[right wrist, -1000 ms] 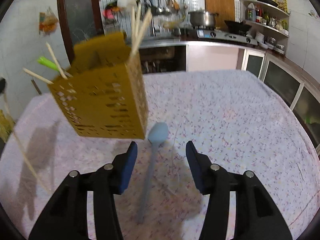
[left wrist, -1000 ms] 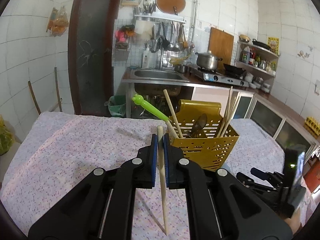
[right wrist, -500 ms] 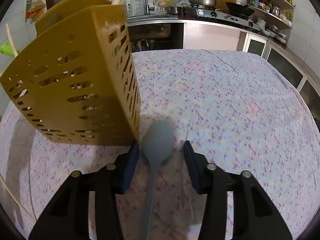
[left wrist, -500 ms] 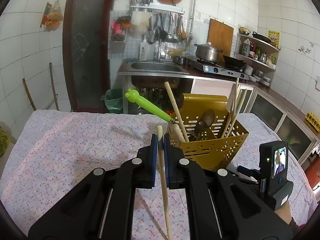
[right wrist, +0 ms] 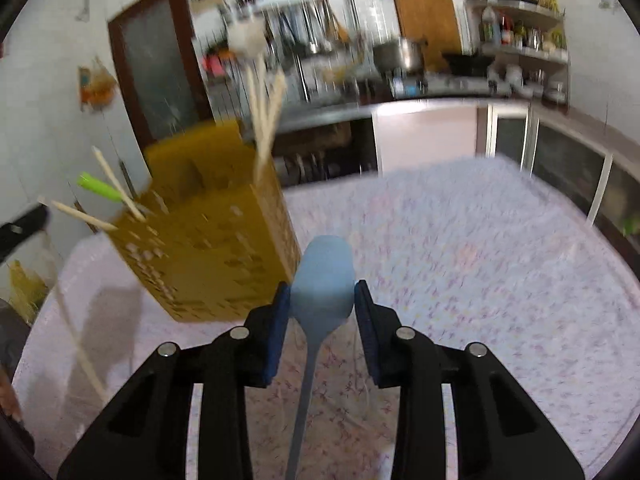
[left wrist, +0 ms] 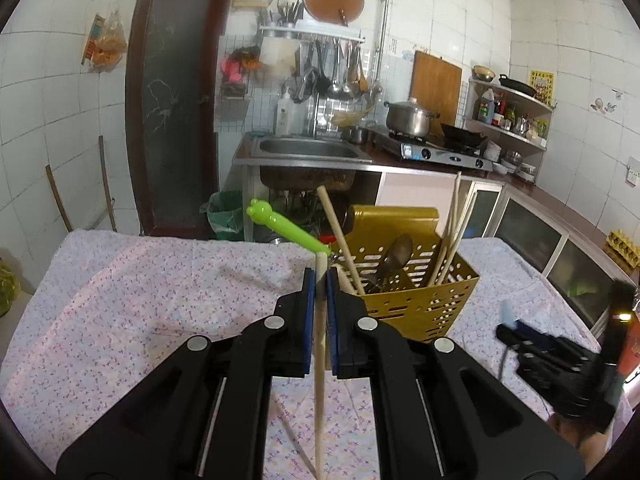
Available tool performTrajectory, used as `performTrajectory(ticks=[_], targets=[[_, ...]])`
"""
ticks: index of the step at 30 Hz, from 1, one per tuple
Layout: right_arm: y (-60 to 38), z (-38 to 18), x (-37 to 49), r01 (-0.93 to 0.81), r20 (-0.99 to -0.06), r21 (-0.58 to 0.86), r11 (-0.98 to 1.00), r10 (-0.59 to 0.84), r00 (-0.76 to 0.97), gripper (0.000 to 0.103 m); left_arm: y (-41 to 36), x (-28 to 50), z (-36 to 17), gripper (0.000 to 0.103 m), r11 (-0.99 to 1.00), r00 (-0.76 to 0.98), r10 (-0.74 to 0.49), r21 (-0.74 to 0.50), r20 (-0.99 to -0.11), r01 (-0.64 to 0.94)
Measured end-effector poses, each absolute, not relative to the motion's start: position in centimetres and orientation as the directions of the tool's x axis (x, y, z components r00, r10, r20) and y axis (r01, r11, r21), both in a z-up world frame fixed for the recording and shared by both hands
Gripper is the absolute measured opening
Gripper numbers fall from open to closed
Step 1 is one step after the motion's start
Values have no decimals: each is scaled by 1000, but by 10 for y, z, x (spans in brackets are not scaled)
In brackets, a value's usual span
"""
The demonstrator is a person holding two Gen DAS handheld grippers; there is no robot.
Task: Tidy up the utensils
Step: 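Lower the chopstick and blue spoon into the yellow caddy and open both tools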
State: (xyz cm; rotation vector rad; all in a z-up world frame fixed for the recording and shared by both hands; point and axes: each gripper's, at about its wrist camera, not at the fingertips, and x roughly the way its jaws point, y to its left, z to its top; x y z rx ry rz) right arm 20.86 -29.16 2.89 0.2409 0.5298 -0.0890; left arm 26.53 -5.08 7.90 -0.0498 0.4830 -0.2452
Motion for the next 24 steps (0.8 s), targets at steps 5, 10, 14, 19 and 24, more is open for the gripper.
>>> performTrajectory(ticks=[5,10,14,19,24], targets=[[-284,57,184,139,-385,178,974,-61,921,33,-52,249,90,5,971,874,-238,-89,-425,221],[-281,88,179,112,-277,158,981,-65,959,33,-55,237,109,5,970,888,-242,-84,-391,228],[-279,115,191,83,-210,150,985,-51,976,33,-59,234,134,5,967,900,-254,-77,-354,243],[-275,149,209,57,-134,134,989,-39,990,33,-65,240,179,5,959,915,-282,-94,-289,266],[-273,179,240,48,-64,114,992,-41,997,33,-76,251,229,5,953,933,-301,-93,-195,288]])
